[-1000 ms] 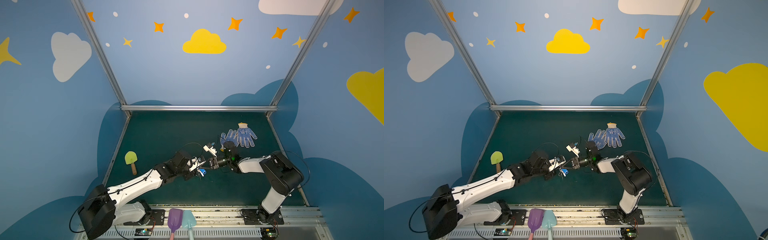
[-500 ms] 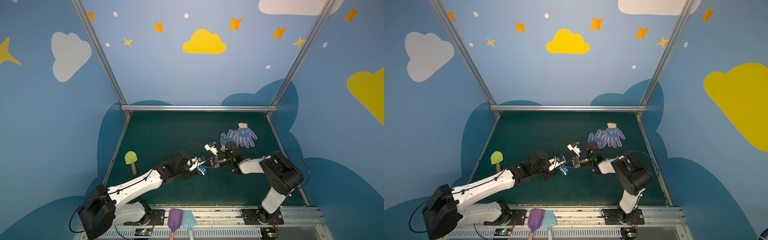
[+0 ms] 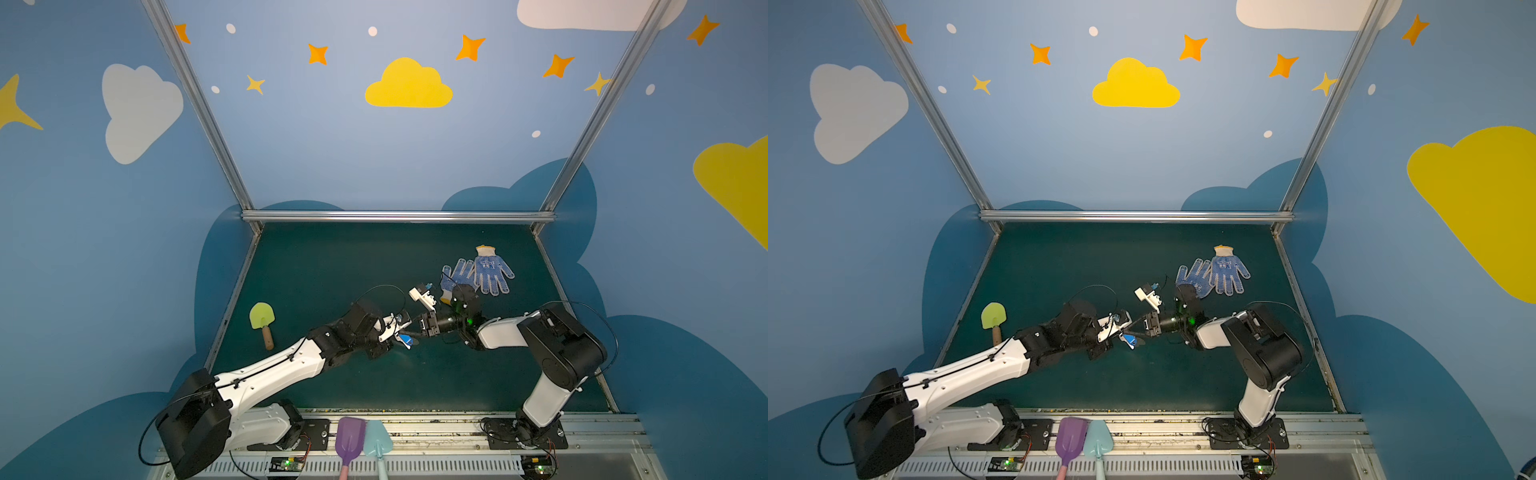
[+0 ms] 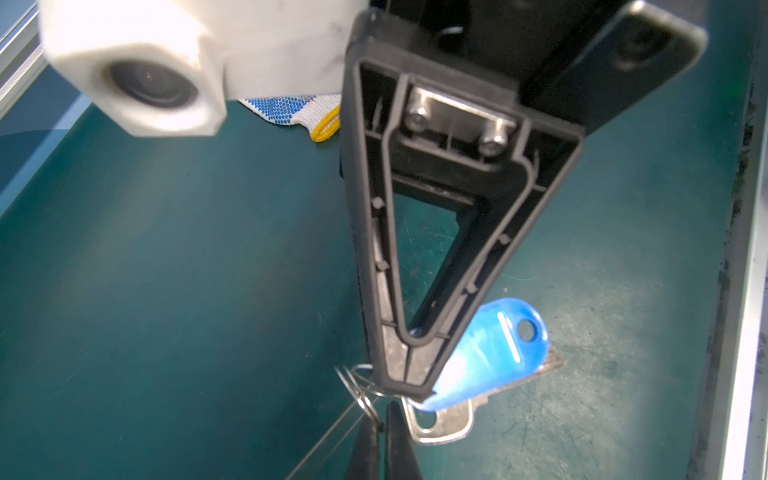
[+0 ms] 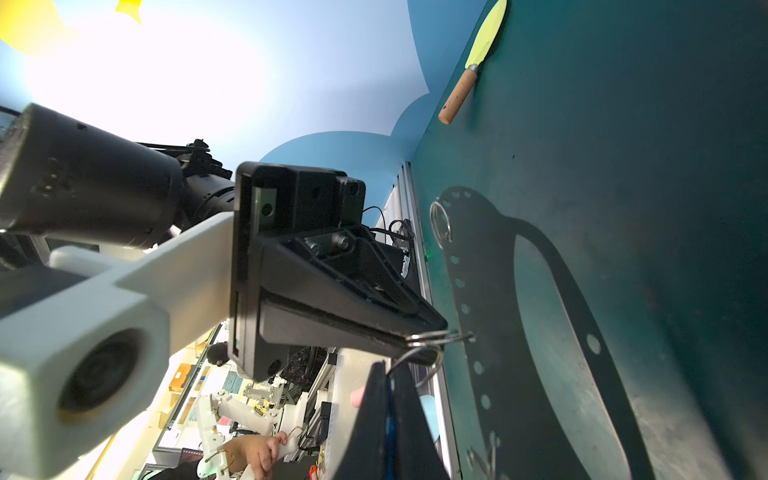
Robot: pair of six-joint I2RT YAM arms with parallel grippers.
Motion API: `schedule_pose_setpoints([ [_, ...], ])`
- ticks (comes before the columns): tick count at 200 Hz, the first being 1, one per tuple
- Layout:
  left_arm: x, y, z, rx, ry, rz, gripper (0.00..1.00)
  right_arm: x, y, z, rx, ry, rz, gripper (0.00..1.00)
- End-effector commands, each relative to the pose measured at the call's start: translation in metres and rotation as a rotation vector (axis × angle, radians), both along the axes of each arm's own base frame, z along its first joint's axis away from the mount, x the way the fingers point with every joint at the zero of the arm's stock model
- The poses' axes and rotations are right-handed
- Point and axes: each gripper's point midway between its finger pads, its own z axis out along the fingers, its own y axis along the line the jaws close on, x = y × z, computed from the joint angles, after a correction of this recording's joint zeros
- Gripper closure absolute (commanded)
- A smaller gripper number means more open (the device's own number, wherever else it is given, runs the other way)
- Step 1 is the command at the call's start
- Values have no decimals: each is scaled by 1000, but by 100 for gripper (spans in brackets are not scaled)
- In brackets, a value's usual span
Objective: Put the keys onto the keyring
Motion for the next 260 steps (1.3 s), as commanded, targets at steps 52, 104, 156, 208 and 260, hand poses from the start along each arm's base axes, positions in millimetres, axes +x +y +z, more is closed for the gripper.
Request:
schedule_pose_setpoints([
  [52, -27, -6, -15, 24, 95, -96, 96, 14, -4, 40, 132, -234, -100, 100],
  [104, -31, -8, -18, 29, 115, -110, 96, 10, -4, 49, 159, -248, -76, 100],
  [156, -34, -8, -21, 49, 122, -125, 96, 6, -4, 56, 177, -255, -56, 100],
  [208, -30, -7, -19, 29, 100, -90, 96, 6, -6, 60, 188, -271, -69, 100],
  [260, -9, 11, -16, 52, 27, 58, 96, -1, -17, 22, 26, -221, -65, 100],
])
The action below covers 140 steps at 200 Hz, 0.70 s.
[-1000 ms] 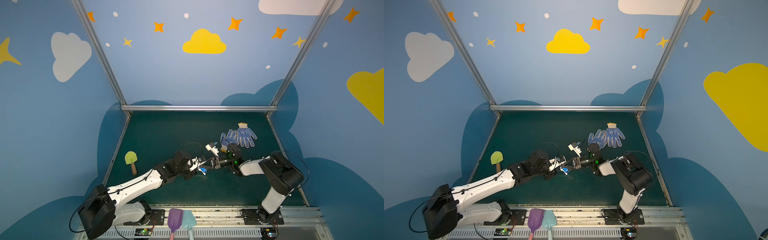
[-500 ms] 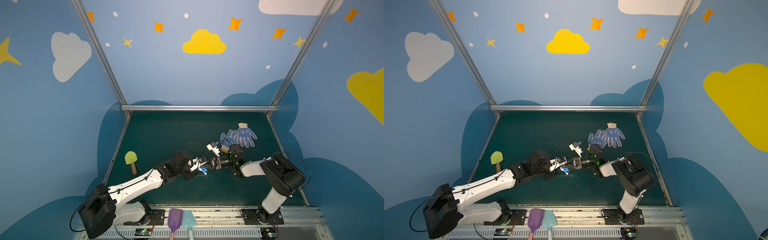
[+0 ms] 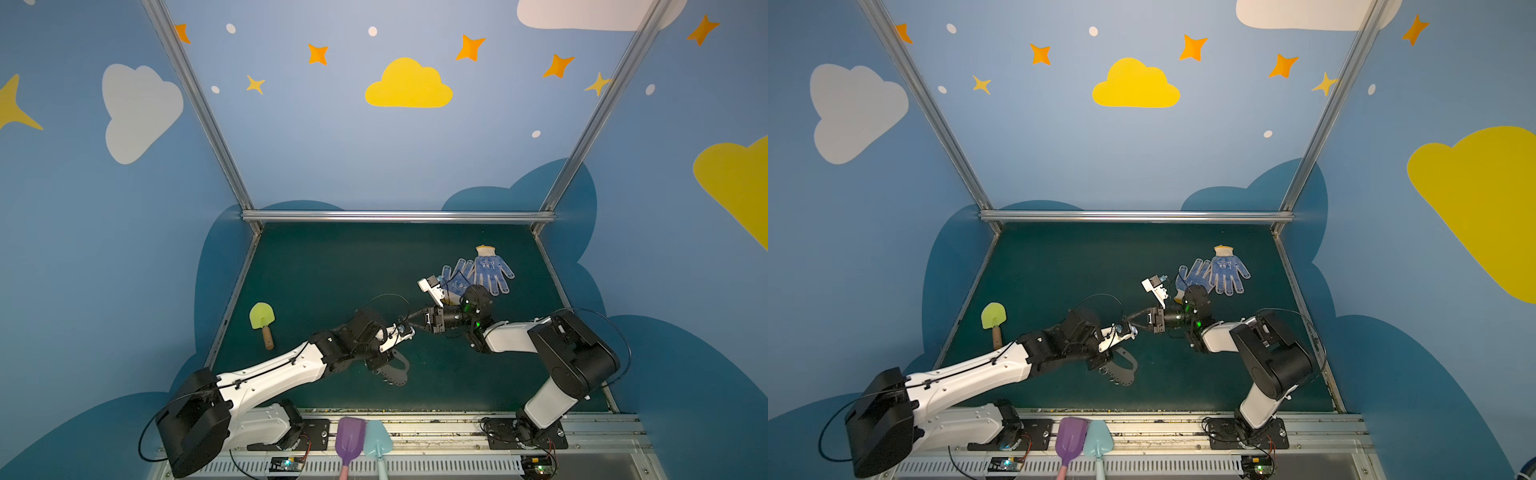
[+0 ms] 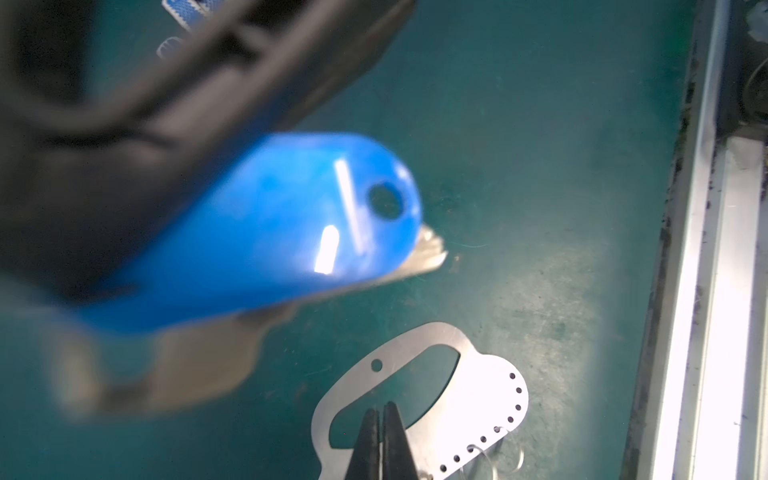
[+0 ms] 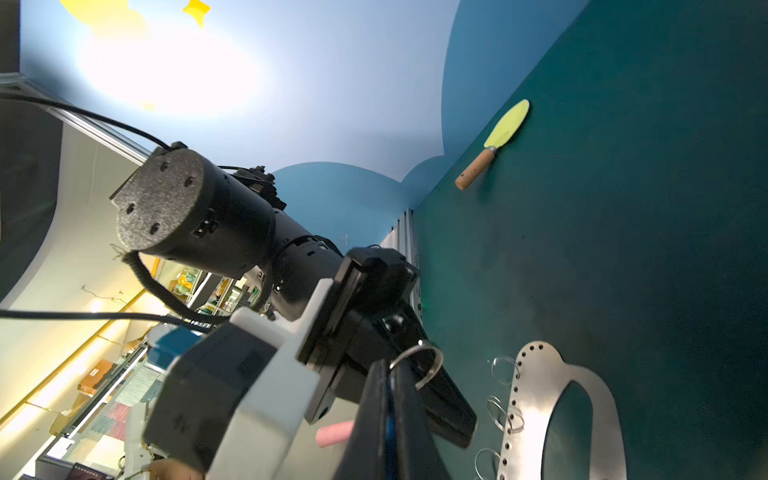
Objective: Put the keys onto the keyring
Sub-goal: 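Open the left gripper to drop the plate while the right gripper pulls back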
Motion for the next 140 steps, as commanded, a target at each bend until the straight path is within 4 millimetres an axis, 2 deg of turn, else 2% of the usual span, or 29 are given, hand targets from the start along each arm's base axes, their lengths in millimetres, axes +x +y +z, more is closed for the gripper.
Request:
schedule_pose_setpoints([
  [1, 14, 9, 3, 19, -35, 94, 96, -8, -8, -16, -90, 2, -6, 100],
  [16, 22, 14, 7, 18, -12, 184, 95, -11, -15, -27, -160, 10, -23, 100],
  [22, 25, 16, 9, 2, 13, 235, 90, -13, -17, -27, -164, 2, -28, 100],
  [30, 29, 18, 13, -33, 54, 311, 79, -14, -21, -26, -164, 1, -39, 100],
  [36, 29, 20, 15, -52, 87, 358, 77, -14, -23, -27, -174, 4, -49, 100],
  [54, 22, 23, 14, -92, 184, 441, 74, -25, -26, -33, -221, -14, -26, 100],
  [69, 19, 30, 12, -137, 248, 542, 59, -34, -26, -32, -224, -50, -3, 100],
  [82, 10, 27, 16, -212, 302, 548, 59, -43, -27, -27, -192, -105, 6, 100],
  [97, 11, 29, 33, -341, 303, 596, 57, -56, -28, -14, -133, -177, 30, 100],
  [109, 15, 39, 48, -457, 296, 683, 44, -63, -28, -3, -112, -240, 32, 100],
  [124, 12, 42, 71, -603, 311, 663, 37, -76, -30, 15, -59, -316, 66, 100],
  [140, 7, 45, 99, -736, 342, 620, 36, -89, -34, 33, -3, -368, 101, 100],
])
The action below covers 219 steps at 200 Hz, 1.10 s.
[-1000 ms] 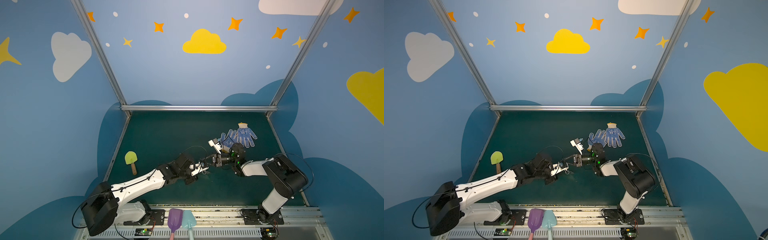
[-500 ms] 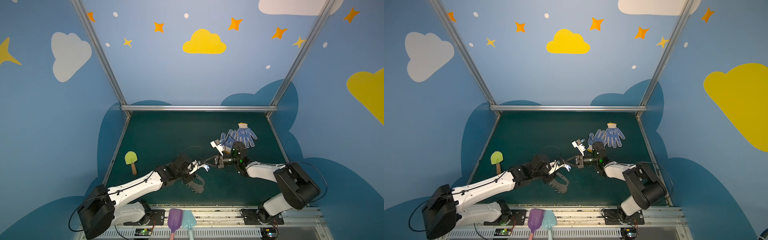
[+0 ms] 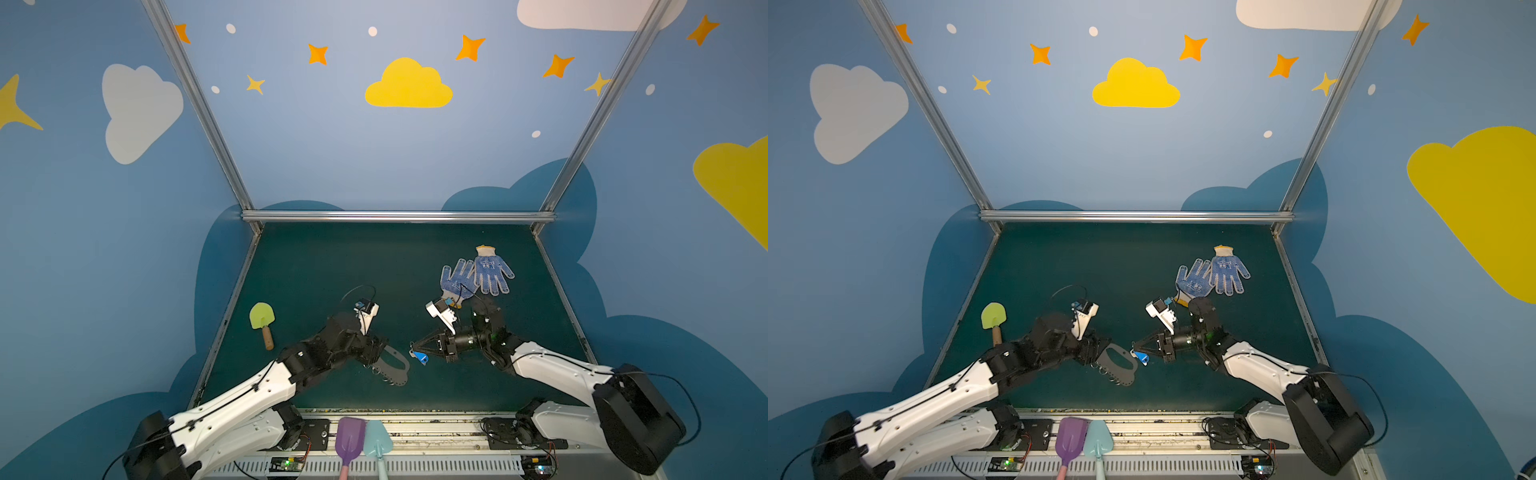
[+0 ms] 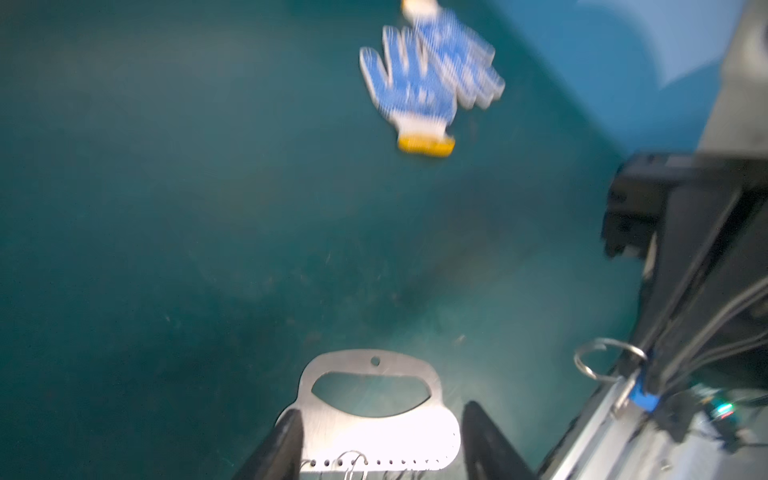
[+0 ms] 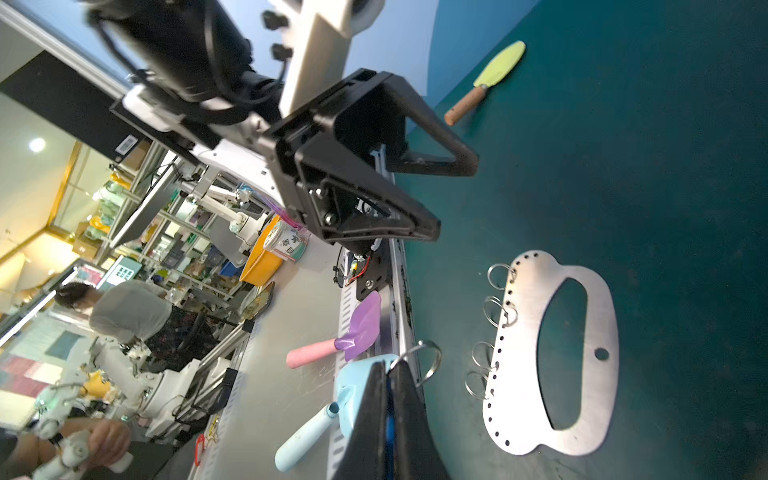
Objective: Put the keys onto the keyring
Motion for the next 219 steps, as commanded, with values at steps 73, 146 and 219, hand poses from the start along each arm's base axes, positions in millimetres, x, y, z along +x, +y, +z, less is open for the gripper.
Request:
schedule_pose_setpoints([
  [73, -31, -53, 128, -513, 174, -423, 58, -39, -3, 94, 217, -134, 236, 100],
  [146, 19, -29, 92, -417, 252, -38, 53, 27, -13, 54, -99, -459, -259, 100],
  [219, 35, -36, 80, -521, 464, 18, 53, 40, -17, 46, -166, -718, -346, 100],
])
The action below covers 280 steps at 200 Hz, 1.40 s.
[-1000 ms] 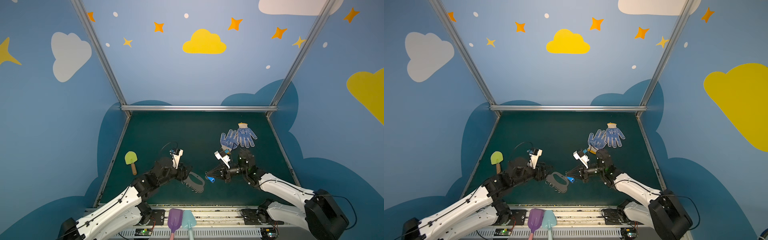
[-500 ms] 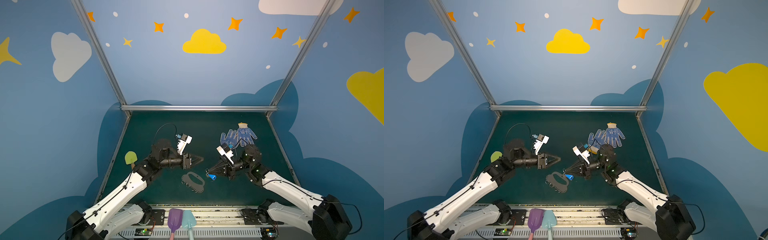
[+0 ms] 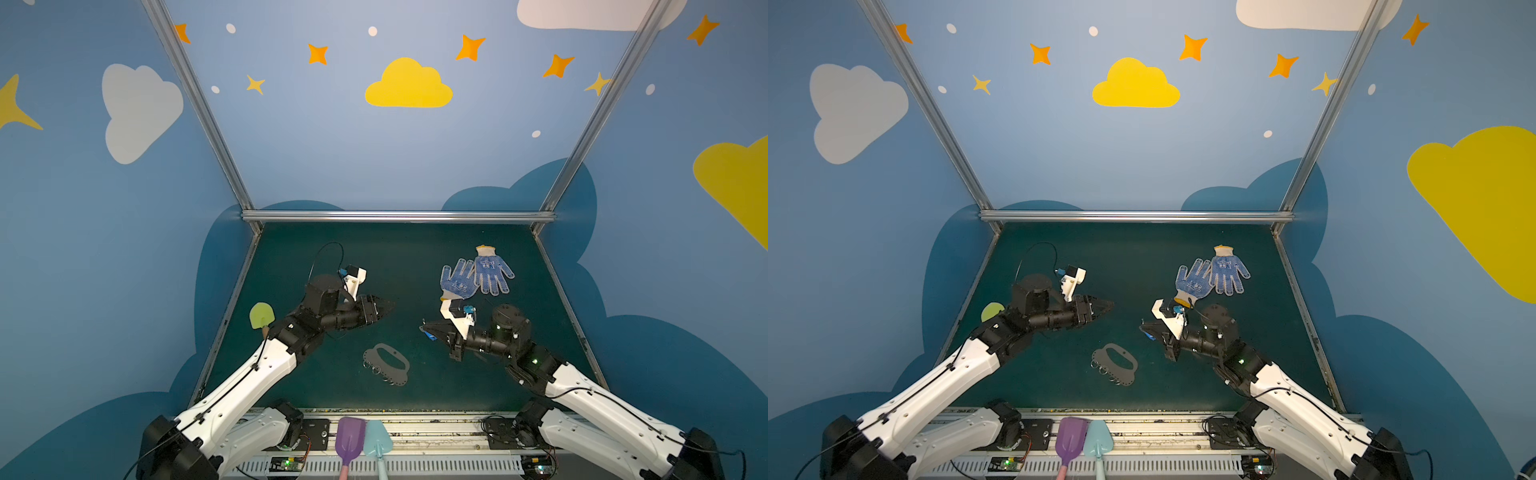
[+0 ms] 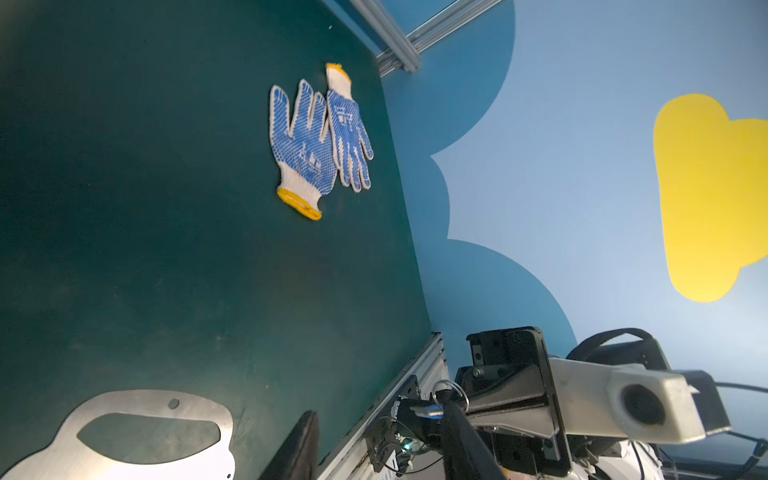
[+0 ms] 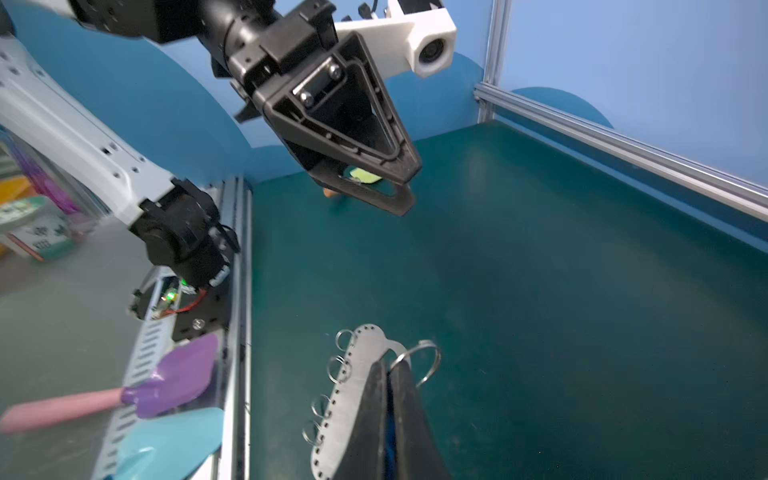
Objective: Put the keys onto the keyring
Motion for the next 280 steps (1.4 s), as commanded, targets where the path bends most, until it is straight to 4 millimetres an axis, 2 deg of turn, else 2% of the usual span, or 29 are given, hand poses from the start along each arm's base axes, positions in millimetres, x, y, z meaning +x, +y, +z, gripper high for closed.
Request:
schedule_pose_setpoints([
  [1, 2, -4, 7, -22, 26, -10, 53, 4, 3, -1, -59, -64, -4, 100],
  [26, 5, 6, -10, 61, 76, 45, 52, 2, 7, -12, -107, -65, 4, 100],
  [42, 7, 23, -30, 155, 130, 128, 44, 0, 7, -19, -143, -74, -8, 100],
  [60, 3, 46, -63, 285, 221, 218, 45, -4, 9, -34, -224, -92, -10, 100],
  [78, -6, 67, -99, 400, 315, 278, 44, -7, 14, -57, -327, -95, -23, 100],
  [91, -16, 69, -121, 427, 381, 256, 45, -11, 17, -71, -377, -85, -31, 100],
  [105, -30, 56, -143, 389, 463, 179, 46, -14, 17, -82, -392, -40, -43, 100],
  [117, -43, 54, -163, 407, 535, 148, 47, -16, 15, -89, -393, -5, -60, 100],
  [139, -60, 49, -182, 454, 564, 104, 49, -21, 8, -105, -421, 34, -84, 100],
  [152, -60, 40, -179, 438, 524, 82, 48, -28, 7, -111, -431, 68, -63, 100],
  [167, -53, 23, -161, 350, 453, 63, 48, -40, 11, -110, -415, 70, 4, 100],
  [184, -36, 7, -132, 190, 390, 81, 46, -51, 17, -102, -388, -4, 58, 100],
  [207, -25, -8, -83, 26, 292, 0, 44, -49, 21, -89, -383, -101, 67, 100],
  [241, -32, -26, -37, -58, 276, -163, 45, -54, 34, -61, -377, -272, 135, 100],
  [260, -37, -38, -21, -115, 310, -257, 48, -53, 39, -48, -395, -379, 138, 100],
  [280, -41, -42, -13, -139, 339, -294, 48, -53, 42, -39, -414, -454, 146, 100],
])
